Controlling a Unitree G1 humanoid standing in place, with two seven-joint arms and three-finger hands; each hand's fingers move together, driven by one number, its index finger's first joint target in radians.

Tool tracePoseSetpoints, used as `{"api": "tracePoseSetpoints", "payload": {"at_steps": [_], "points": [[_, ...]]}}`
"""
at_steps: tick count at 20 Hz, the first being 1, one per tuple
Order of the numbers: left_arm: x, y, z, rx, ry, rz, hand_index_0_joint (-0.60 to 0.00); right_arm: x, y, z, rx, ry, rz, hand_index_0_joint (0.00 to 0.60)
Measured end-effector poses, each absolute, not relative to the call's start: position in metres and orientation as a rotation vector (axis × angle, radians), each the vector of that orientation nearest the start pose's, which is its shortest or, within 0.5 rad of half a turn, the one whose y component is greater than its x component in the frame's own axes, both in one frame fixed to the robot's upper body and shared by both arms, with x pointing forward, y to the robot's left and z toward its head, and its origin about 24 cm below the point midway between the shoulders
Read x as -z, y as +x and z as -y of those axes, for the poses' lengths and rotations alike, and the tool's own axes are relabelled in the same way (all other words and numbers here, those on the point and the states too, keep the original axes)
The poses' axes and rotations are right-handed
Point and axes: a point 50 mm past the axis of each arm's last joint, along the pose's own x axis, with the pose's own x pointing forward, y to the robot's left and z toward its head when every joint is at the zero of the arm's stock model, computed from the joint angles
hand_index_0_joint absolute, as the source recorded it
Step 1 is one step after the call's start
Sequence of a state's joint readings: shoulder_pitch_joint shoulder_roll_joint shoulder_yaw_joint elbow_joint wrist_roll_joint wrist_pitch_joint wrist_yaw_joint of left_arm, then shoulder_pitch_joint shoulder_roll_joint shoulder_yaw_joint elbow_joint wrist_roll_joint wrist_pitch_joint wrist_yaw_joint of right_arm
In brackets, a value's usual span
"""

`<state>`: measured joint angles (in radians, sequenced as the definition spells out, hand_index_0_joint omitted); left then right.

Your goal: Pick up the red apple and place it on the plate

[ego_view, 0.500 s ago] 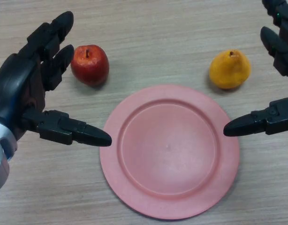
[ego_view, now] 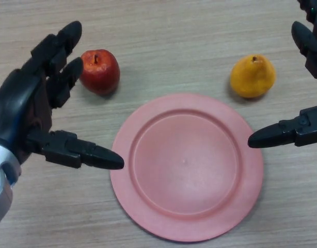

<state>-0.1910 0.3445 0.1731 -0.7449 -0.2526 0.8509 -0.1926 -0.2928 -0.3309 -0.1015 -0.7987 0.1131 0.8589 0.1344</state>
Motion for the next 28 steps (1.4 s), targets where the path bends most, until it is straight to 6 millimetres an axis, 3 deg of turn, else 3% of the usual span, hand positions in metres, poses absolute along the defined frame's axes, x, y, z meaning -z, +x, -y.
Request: {"api": "tracePoseSetpoints", "payload": {"at_steps": [2,6,10,14,17,20,24,28], "points": [[-0.181,0.241,-0.184,0.222,0.167,0.098,0.0,-0.211,0.24,0.169,-0.147,-0.275,0.215,0.0],[-0.179,0.282,-0.212,0.168,0.3,0.149,0.0,-0.216,0.24,0.171,-0.118,-0.295,0.233,0.0],[-0.174,0.318,-0.22,0.104,0.292,0.22,0.0,-0.221,0.237,0.169,-0.121,-0.302,0.26,0.0],[-0.164,0.349,-0.21,0.064,0.505,0.241,0.0,-0.225,0.234,0.179,-0.065,-0.31,0.277,0.0],[-0.16,0.366,-0.21,0.026,0.528,0.237,0.0,-0.231,0.226,0.19,0.0,-0.329,0.308,0.0],[-0.161,0.377,-0.197,0.063,0.715,0.219,0.0,-0.235,0.222,0.2,0.04,-0.317,0.33,0.0],[-0.14,0.392,-0.18,0.153,0.915,0.134,0.0,-0.244,0.216,0.202,0.022,-0.331,0.365,0.0],[-0.134,0.4,-0.181,0.121,0.945,0.121,0.0,-0.246,0.21,0.218,0.091,-0.331,0.362,0.0]]}}
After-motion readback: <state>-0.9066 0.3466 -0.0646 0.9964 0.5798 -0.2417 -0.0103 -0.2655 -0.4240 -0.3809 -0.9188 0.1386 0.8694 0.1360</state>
